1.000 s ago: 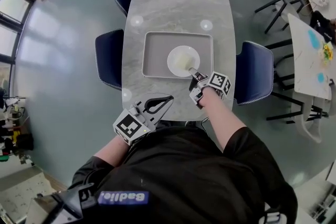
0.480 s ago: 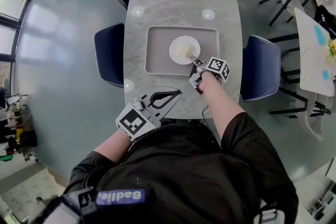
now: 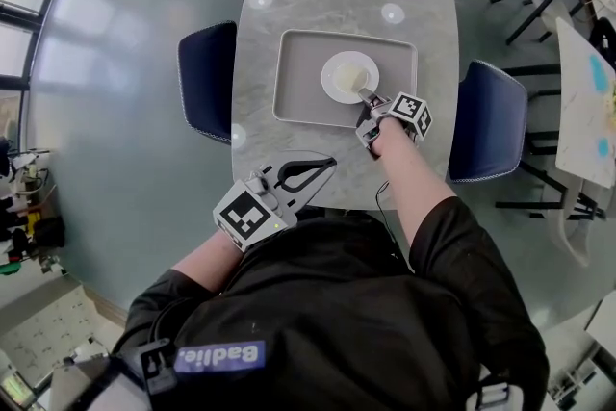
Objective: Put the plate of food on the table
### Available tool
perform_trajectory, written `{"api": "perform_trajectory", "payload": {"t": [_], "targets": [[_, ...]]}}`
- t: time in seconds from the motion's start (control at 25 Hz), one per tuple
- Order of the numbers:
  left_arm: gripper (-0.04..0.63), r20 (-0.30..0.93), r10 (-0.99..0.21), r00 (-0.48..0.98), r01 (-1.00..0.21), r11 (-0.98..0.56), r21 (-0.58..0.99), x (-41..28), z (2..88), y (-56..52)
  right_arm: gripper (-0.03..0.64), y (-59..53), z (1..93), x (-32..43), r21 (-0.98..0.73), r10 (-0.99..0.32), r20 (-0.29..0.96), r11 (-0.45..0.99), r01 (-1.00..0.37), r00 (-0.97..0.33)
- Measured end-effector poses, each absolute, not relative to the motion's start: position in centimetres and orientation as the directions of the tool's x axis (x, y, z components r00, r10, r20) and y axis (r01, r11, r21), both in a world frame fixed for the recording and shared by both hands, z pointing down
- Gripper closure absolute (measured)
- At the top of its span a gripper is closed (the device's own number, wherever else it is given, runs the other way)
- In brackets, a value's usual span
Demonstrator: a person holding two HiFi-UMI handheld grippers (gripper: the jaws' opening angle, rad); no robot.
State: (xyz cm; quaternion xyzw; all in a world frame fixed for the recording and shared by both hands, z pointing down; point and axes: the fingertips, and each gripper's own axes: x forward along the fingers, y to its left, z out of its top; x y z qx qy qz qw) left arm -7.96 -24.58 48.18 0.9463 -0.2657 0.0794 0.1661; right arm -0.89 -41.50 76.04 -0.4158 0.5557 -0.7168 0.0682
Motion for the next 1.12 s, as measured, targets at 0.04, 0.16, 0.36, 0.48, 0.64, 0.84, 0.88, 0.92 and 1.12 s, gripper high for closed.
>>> {"api": "perform_trajectory", "payload": {"t": [0.04, 0.16, 0.36, 0.48, 0.64, 0.84, 0.88, 0.92, 1.12], "targets": [[0.589, 0.238, -0.479, 0.845, -0.531, -0.801, 0.276, -8.0, 48.3, -24.6, 0.597, -41.5, 76.1, -0.9, -0.849, -0.558, 0.527, -0.371, -0.375, -0.641], [0.589, 0.245, -0.49, 0.837, -0.545, -0.791, 0.278, -8.4, 48.6, -24.6, 0.597, -41.7, 76.5, -0.8, -0.835, -0.552, 0.551, -0.37, -0.408, -0.626], [0.589, 0.263, -0.511, 0.818, -0.571, -0.774, 0.274, -9.1, 49.3, -24.8, 0.587, -41.8, 77.1, -1.0, -0.815, -0.521, 0.578, -0.396, -0.423, -0.627], [0.589, 0.265, -0.516, 0.814, -0.578, -0.762, 0.292, -9.2, 49.5, -24.8, 0.506, -41.8, 77.3, -1.0, -0.8, -0.495, 0.599, -0.407, -0.441, -0.629], [0.589, 0.258, -0.518, 0.816, -0.577, -0.762, 0.294, -9.4, 49.7, -24.7, 0.494, -41.8, 77.2, -0.8, -0.771, -0.476, 0.636, -0.417, -0.482, -0.607], [0.589, 0.253, -0.532, 0.808, -0.588, -0.753, 0.295, -9.5, 49.5, -24.9, 0.469, -41.6, 77.1, -0.9, -0.755, -0.45, 0.655, -0.418, -0.505, -0.607], [0.589, 0.257, -0.536, 0.804, -0.594, -0.748, 0.297, -9.6, 49.5, -25.0, 0.462, -41.6, 77.0, -1.0, -0.755, -0.446, 0.655, -0.42, -0.504, -0.61], [0.589, 0.26, -0.541, 0.8, -0.599, -0.743, 0.297, -9.8, 49.4, -25.1, 0.451, -41.6, 76.9, -1.0, -0.756, -0.444, 0.653, -0.424, -0.499, -0.613], [0.589, 0.25, -0.545, 0.8, -0.599, -0.74, 0.305, -9.8, 49.2, -24.9, 0.423, -41.0, 76.7, -0.5, -0.762, -0.439, 0.644, -0.44, -0.476, -0.626]]}}
